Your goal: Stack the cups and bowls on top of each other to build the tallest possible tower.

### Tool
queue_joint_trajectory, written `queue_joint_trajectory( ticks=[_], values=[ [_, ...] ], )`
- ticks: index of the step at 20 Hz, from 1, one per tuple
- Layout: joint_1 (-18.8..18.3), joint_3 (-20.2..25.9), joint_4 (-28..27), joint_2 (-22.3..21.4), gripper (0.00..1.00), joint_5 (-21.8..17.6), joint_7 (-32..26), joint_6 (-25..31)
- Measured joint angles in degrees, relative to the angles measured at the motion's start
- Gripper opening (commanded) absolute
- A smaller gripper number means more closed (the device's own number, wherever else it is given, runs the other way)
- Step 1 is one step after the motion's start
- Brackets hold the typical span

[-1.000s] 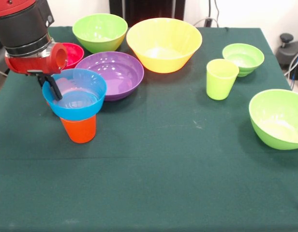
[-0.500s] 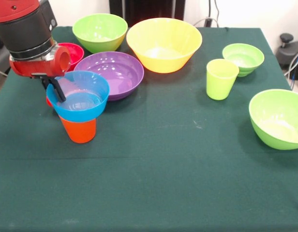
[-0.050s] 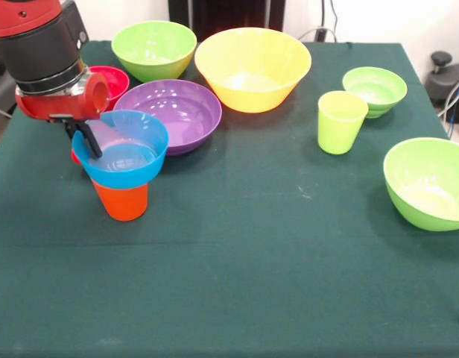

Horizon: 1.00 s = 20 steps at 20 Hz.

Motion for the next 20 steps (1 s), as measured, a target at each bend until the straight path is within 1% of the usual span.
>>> queue_joint_trajectory(
  ticks=[20],
  values=[
    [0.00, 0.00, -1.08, 0.43, 0.00, -0.06, 0.00, 0.01]
  ],
)
